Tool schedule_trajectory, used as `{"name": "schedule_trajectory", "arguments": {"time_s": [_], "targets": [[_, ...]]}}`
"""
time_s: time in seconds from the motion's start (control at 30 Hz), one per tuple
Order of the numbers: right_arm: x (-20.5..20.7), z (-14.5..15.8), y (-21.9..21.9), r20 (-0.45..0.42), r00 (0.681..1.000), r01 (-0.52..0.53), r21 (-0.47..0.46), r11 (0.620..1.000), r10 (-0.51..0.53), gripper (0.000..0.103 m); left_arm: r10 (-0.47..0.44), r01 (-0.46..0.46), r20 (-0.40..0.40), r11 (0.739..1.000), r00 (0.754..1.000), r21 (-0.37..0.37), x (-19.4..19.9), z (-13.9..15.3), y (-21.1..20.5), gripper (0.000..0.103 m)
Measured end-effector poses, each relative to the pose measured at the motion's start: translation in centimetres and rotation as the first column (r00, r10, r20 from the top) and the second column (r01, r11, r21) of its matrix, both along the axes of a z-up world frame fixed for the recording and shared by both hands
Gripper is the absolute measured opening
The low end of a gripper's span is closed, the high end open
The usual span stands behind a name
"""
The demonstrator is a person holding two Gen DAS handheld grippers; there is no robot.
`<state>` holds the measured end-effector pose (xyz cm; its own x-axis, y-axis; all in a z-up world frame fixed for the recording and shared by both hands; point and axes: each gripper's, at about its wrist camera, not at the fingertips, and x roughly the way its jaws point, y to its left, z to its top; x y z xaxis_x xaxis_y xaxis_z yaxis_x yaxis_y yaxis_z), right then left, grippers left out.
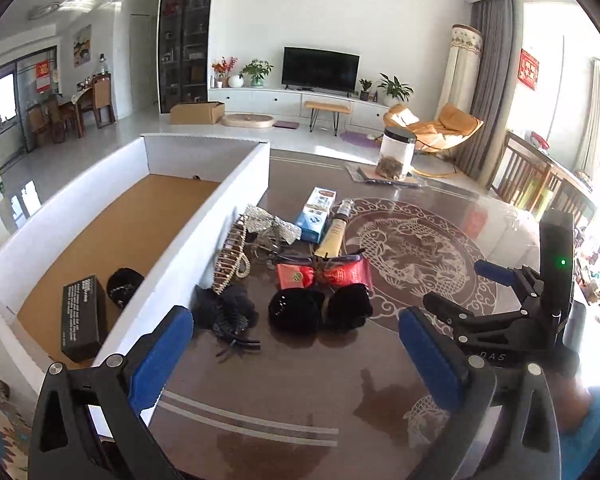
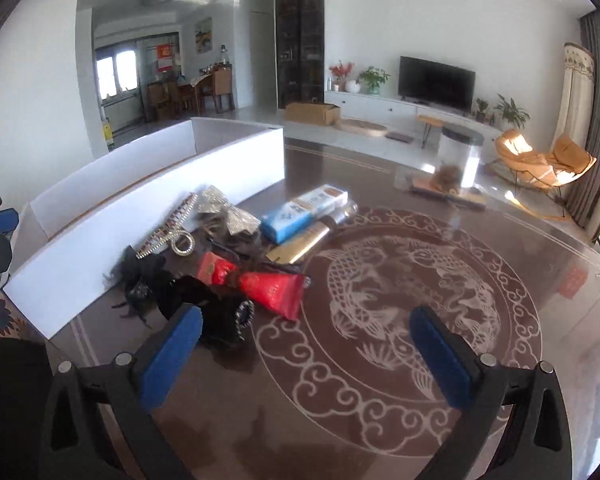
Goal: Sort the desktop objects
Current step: 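Bring both open tools back to the items on the table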
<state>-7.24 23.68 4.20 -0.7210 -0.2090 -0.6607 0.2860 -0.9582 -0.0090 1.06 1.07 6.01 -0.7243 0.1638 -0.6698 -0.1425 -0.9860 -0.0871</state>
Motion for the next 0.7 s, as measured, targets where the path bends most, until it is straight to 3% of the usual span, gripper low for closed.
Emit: {"name": "schedule_trajectory", "arguments": {"time_s": [0.1,0.2,0.33,0.43,0.57,0.7], "targets": [[2.1,-2.7,5.4,0.087,0.993,0.079,0.035,0.996,-0.082,0.103,-0.035,0.035,0.088,0.999,0.996,0.001,0.3,-3.5,3.8,0.103],[4.0,-4.7,8.0,0.11,0.986,0.121,0.056,0.991,-0.127,0.103,-0.037,0.04,0.135,0.999,0.99,-0.02,-0.1,-6.0,5.8,0.103],[4.7,-6.3,8.0,0.151,0.979,0.126,0.059,0.99,-0.134,0.103,-0.027,0.039,0.141,0.996,0.99,-0.083,0.2,-7.3,6.2,0.103],[4.2,-7.4,7.2,0.187,0.975,0.108,0.085,0.991,-0.122,0.103,0.009,0.003,0.14,0.996,0.99,-0.085,0.4,-7.7,5.4,0.103],[3.3,-7.1,6.0,0.176,0.981,0.066,0.086,0.994,-0.08,0.103,0.103,-0.11,0.184,0.994,0.978,0.028,0.0,-8.1,1.8,0.103],[1.5,-6.6,4.3,0.21,0.978,-0.014,0.035,0.999,0.006,0.103,0.21,-0.261,0.252,0.947,0.945,0.189,-0.5,-9.3,-2.4,0.103]]}}
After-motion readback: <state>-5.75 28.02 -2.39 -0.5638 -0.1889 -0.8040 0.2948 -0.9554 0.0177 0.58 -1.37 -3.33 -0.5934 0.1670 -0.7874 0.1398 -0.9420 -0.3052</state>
